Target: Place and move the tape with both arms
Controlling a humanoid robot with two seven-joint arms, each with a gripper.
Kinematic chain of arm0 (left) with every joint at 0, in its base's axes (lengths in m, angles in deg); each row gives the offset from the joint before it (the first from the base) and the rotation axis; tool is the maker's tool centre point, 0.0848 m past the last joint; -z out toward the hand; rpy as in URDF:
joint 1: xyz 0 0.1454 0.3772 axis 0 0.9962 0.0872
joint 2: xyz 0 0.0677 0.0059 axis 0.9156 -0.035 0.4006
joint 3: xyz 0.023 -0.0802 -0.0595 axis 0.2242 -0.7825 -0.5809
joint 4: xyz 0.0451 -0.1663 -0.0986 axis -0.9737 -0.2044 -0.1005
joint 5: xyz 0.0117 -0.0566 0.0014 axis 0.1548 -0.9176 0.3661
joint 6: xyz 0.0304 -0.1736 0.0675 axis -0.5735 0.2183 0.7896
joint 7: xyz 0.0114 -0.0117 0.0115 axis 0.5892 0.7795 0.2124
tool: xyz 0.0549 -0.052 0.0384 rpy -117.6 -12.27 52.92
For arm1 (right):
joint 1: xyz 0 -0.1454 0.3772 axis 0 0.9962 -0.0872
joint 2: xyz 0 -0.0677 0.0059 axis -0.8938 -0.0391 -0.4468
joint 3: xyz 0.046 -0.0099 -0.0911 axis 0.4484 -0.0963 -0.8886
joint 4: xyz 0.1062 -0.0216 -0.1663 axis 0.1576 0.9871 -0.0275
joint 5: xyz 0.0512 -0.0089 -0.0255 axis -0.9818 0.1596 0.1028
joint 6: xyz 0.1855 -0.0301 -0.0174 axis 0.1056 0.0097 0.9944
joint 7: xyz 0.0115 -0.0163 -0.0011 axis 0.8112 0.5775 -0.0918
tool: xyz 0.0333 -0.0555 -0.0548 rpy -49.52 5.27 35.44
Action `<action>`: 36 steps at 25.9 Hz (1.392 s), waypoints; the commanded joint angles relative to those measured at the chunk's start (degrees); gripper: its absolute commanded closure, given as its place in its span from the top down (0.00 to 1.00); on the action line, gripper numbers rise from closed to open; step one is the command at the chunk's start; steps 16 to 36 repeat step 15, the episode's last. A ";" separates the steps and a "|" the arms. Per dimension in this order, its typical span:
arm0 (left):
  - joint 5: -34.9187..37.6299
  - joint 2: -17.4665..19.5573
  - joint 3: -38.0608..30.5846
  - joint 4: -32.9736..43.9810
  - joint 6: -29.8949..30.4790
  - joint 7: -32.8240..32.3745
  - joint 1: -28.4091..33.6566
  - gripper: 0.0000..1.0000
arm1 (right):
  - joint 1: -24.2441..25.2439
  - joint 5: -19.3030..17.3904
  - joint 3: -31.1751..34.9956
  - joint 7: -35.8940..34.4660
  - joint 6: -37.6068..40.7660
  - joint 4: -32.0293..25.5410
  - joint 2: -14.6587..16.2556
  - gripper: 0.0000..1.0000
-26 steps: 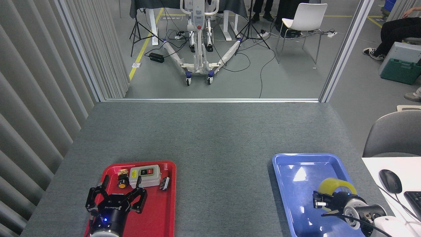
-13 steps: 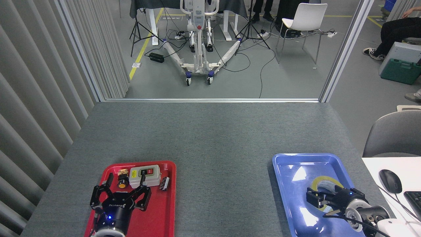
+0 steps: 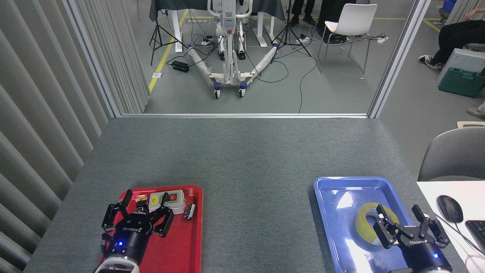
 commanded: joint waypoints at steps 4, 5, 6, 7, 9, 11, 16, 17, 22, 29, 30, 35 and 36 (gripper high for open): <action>-2.18 -1.22 -2.93 -0.69 4.19 0.00 1.06 1.00 | 1.47 1.63 -0.09 -1.69 -1.16 -3.46 -1.95 1.00; -2.18 -1.13 -2.93 -0.87 4.28 0.00 1.06 1.00 | 1.56 1.63 -0.18 -1.69 -0.64 -3.81 -1.95 1.00; -2.18 -1.13 -2.93 -0.95 4.19 0.00 1.06 1.00 | 1.56 1.63 -0.18 -1.69 -0.20 -4.16 -1.95 1.00; -2.18 -1.05 -2.93 -1.04 4.19 0.00 1.24 1.00 | 1.56 1.63 -0.09 -1.69 -0.02 -4.52 -2.03 1.00; -2.36 -0.43 -3.02 -0.87 4.45 -0.53 2.03 1.00 | 1.56 1.63 0.00 -1.77 0.07 -4.87 -2.21 1.00; -3.32 0.80 -2.85 -0.25 4.89 -2.11 2.82 1.00 | 1.83 1.63 0.26 -1.77 0.16 -4.96 -2.39 1.00; -3.68 2.29 -2.49 -0.07 7.44 -2.64 2.91 1.00 | 2.88 1.63 0.53 -1.86 0.16 -5.22 -3.26 1.00; -3.68 2.29 -2.49 -0.07 7.44 -2.64 2.91 1.00 | 2.88 1.63 0.53 -1.86 0.16 -5.22 -3.26 1.00; -3.68 2.29 -2.49 -0.07 7.44 -2.64 2.91 1.00 | 2.88 1.63 0.53 -1.86 0.16 -5.22 -3.26 1.00; -3.68 2.29 -2.49 -0.07 7.44 -2.64 2.91 1.00 | 2.88 1.63 0.53 -1.86 0.16 -5.22 -3.26 1.00; -3.68 2.29 -2.49 -0.07 7.44 -2.64 2.91 1.00 | 2.88 1.63 0.53 -1.86 0.16 -5.22 -3.26 1.00; -3.68 2.29 -2.49 -0.07 7.44 -2.64 2.91 1.00 | 2.88 1.63 0.53 -1.86 0.16 -5.22 -3.26 1.00; -3.68 2.29 -2.49 -0.07 7.44 -2.64 2.91 1.00 | 2.88 1.63 0.53 -1.86 0.16 -5.22 -3.26 1.00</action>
